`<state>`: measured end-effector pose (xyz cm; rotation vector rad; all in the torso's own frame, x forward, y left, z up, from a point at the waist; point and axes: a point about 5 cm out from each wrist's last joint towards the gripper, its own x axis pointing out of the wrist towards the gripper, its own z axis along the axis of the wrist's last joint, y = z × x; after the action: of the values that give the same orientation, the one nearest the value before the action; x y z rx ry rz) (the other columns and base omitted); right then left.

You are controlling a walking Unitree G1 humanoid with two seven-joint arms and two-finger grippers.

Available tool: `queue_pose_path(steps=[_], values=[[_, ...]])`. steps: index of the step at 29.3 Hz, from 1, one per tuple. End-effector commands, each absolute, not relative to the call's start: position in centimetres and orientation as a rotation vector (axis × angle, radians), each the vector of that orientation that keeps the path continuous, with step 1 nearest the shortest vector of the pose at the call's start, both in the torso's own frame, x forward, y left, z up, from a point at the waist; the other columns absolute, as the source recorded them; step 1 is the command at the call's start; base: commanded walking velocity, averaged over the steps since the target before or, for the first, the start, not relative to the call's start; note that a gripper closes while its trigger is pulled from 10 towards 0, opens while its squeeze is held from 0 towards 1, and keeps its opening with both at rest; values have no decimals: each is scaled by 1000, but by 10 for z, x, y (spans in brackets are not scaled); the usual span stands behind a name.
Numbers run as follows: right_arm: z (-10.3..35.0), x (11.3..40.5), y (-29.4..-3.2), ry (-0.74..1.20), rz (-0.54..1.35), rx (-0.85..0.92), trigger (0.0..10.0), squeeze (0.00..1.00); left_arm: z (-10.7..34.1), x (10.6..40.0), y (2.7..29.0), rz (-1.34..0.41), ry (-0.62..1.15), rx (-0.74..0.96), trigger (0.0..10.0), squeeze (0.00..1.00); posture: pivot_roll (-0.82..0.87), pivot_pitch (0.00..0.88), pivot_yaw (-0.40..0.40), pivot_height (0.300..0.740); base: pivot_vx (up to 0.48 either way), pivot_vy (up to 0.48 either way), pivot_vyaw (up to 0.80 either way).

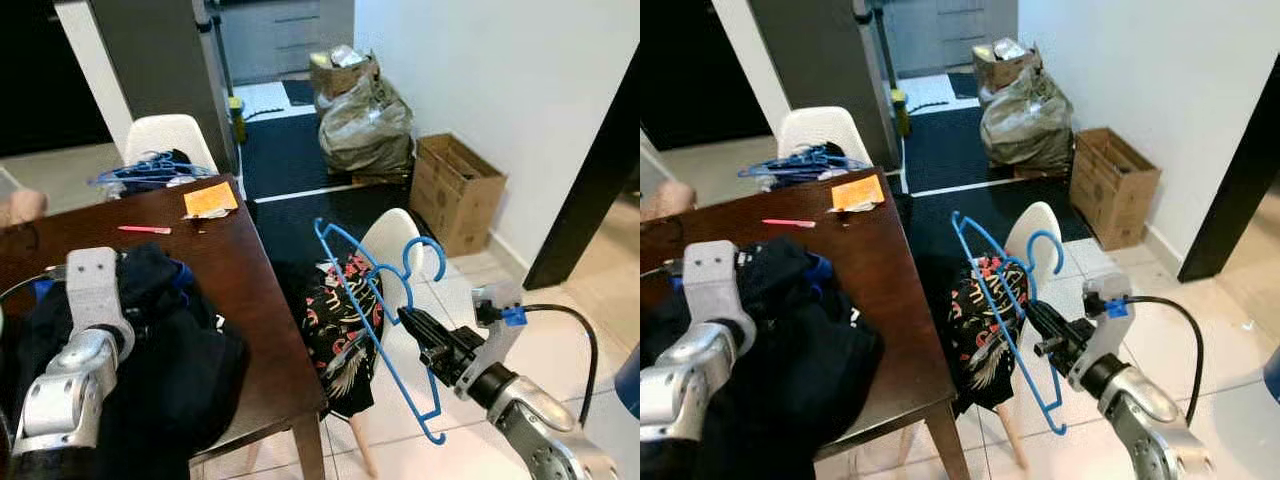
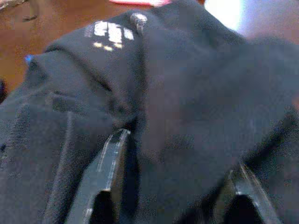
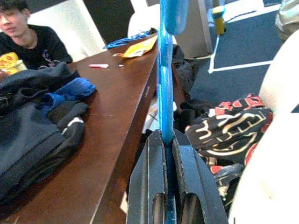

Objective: Hang hanger

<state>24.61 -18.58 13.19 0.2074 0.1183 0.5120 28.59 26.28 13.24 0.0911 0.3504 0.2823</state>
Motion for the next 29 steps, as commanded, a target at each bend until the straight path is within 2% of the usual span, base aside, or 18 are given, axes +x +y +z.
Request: queue_pose_path(steps=[1, 2, 3, 4, 5, 6, 8, 9, 10, 11, 12, 16, 17, 19, 20, 22, 23, 29], values=[[134, 246, -184, 113, 520, 217, 10000, 0, 147, 286, 273, 273, 322, 201, 10000, 1000, -54, 58, 86, 740, 0, 0, 0], [134, 246, -184, 112, 521, 218, 10000, 0, 171, 288, 282, 289, 239, 291, 10000, 1000, -52, 54, 87, 740, 0, 0, 0], [134, 246, -184, 112, 521, 218, 10000, 0, 171, 288, 282, 289, 239, 291, 10000, 1000, -52, 54, 87, 740, 0, 0, 0], [134, 246, -184, 112, 521, 220, 10000, 0, 205, 290, 287, 295, 118, 412, 10000, 1000, -49, 53, 87, 740, 0, 0, 0], [134, 246, -184, 112, 521, 220, 10000, 0, 205, 290, 287, 295, 118, 412, 10000, 1000, -49, 53, 87, 740, 0, 0, 0], [134, 247, -184, 111, 522, 222, 10000, 0, 237, 290, 288, 297, -14, 529, 10000, 1000, -48, 49, 85, 740, 0, 0, 0], [134, 247, -184, 111, 522, 222, 10000, 0, 237, 290, 288, 297, -14, 529, 10000, 1000, -48, 49, 85, 740, 0, 0, 0], [134, 247, -184, 112, 523, 224, 10000, 0, 266, 288, 282, 270, -135, 638, 10000, 1000, -50, 48, 86, 740, 0, 0, 0], [134, 247, -184, 112, 523, 224, 10000, 0, 266, 288, 282, 270, -135, 638, 10000, 1000, -50, 48, 86, 740, 0, 0, 0], [134, 247, -184, 112, 524, 225, 10000, 0, 288, 285, 267, 176, -245, 720, 10000, 1000, -53, 44, 83, 740, 0, 0, 0], [134, 248, -184, 112, 523, 225, 10000, 0, 303, 281, 248, 62, -329, 724, 10000, 1000, -53, 41, 79, 740, 0, 0, 0], [134, 248, -184, 112, 523, 224, 10000, 0, 311, 278, 233, -23, -378, 693, 10000, 1000, -53, 42, 80, 740, 0, 0, 0], [134, 249, -185, 113, 522, 225, 10000, 0, 312, 278, 215, -84, -392, 447, 10000, 1000, -53, 41, 80, 740, 0, 0, 0], [134, 249, -185, 113, 522, 225, 10000, 0, 305, 280, 209, -98, -364, 400, 10000, 992, -53, 41, 80, 740, 0, 0, 0], [134, 249, -185, 113, 522, 225, 10000, 0, 297, 281, 204, -108, -336, 392, 10000, 220, -54, 40, 79, 740, 0, 0, 0], [134, 250, -185, 113, 521, 226, 10000, 0, 292, 282, 202, -115, -319, 406, 10000, 220, -54, 40, 79, 740, 0, 0, 0], [134, 250, -185, 113, 520, 226, 10000, 0, 282, 284, 200, -97, -286, 368, 10000, 0, -58, 41, 79, 740, -240, 0, 0], [135, 250, -185, 112, 519, 225, 10000, 0, 259, 287, 196, -36, -233, 253, 10000, 0, -57, 43, 78, 740, -425, 0, 0]])
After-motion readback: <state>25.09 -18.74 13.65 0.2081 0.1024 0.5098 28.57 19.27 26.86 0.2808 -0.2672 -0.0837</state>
